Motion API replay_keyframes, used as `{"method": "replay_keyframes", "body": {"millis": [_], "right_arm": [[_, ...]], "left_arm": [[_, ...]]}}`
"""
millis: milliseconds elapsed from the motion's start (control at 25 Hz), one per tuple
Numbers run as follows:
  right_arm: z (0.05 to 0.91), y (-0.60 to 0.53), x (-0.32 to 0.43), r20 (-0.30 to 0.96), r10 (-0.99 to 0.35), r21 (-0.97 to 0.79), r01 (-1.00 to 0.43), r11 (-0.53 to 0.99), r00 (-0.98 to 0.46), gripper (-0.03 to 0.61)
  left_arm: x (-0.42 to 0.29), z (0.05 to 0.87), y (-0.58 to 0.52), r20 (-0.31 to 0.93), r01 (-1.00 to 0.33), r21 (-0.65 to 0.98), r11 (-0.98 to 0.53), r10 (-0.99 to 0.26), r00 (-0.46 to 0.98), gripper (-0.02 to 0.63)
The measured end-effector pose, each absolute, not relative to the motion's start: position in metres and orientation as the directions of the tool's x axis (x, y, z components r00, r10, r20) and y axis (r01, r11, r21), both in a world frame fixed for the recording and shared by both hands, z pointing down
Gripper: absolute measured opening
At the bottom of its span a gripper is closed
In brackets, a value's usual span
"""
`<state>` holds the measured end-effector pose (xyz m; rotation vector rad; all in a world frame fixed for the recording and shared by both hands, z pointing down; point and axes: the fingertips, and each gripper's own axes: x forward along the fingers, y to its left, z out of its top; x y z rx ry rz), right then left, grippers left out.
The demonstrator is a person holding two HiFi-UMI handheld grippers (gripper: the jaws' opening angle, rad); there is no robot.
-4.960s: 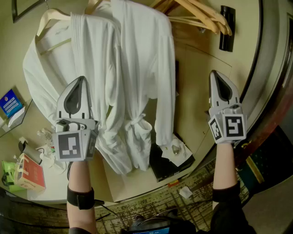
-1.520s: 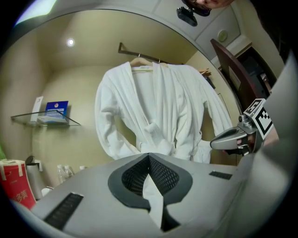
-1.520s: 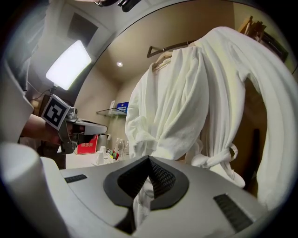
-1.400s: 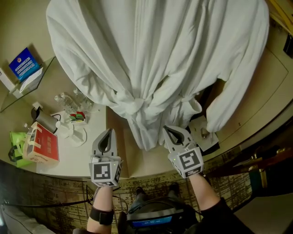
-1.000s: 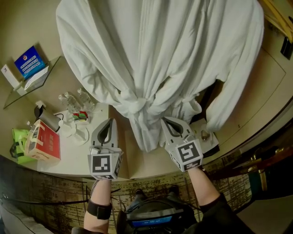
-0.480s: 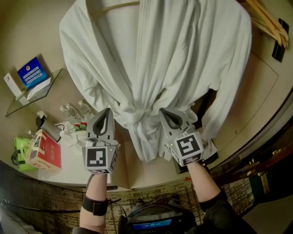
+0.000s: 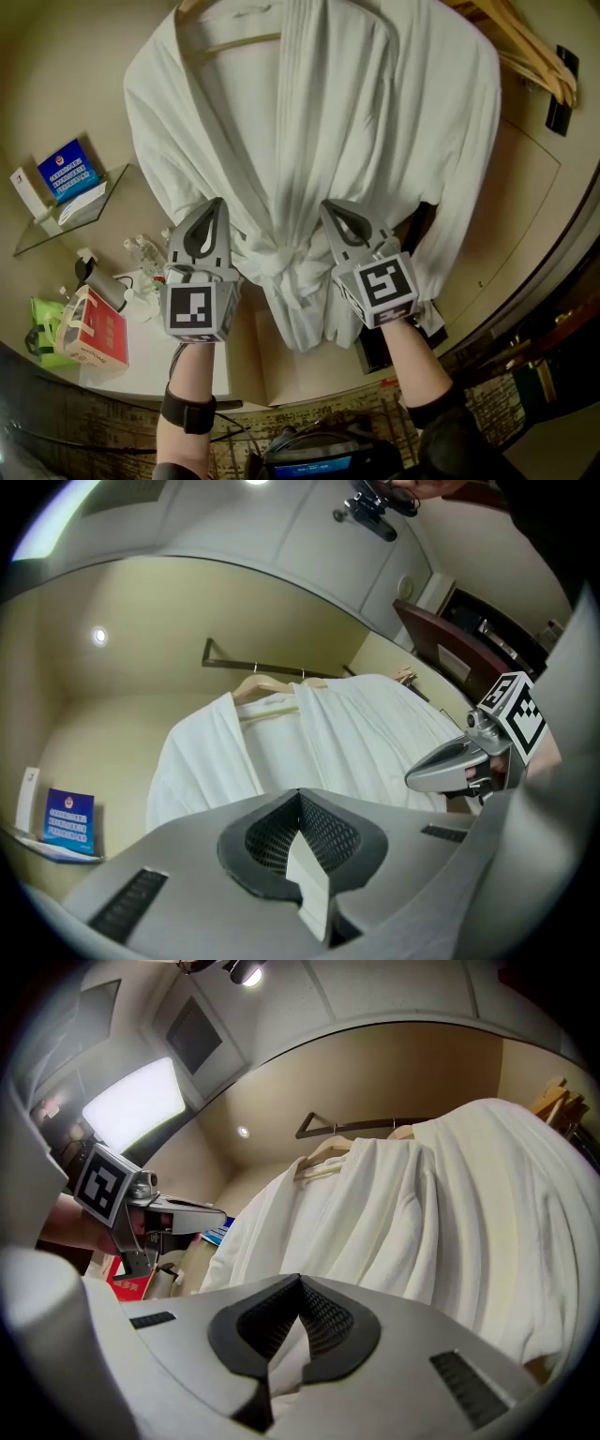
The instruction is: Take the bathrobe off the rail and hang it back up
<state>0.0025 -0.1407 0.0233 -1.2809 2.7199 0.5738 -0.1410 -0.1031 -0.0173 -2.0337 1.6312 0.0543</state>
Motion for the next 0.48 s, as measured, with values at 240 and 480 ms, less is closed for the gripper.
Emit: {"method": "replay_keyframes", "body": {"millis": [240, 480], "right_arm": [[-0.008, -0.145, 0.002, -0.272, -0.718, 0.328, -0.763, 0.557, -0.641, 0.025], [-0.046, -0.148, 0.002, -0.318, -0.704, 0.357, -0.768, 0.532, -0.635, 0.025]], "left_arm": [[-0.131, -0.051, -0.106, -0.390, -0.915, -0.381, -0.137, -0.873, 0.293, 0.000], [-0.124, -0.078, -0.109, -0.420, -0.904, -0.409, -0.127, -0.853, 0.309, 0.000]]}}
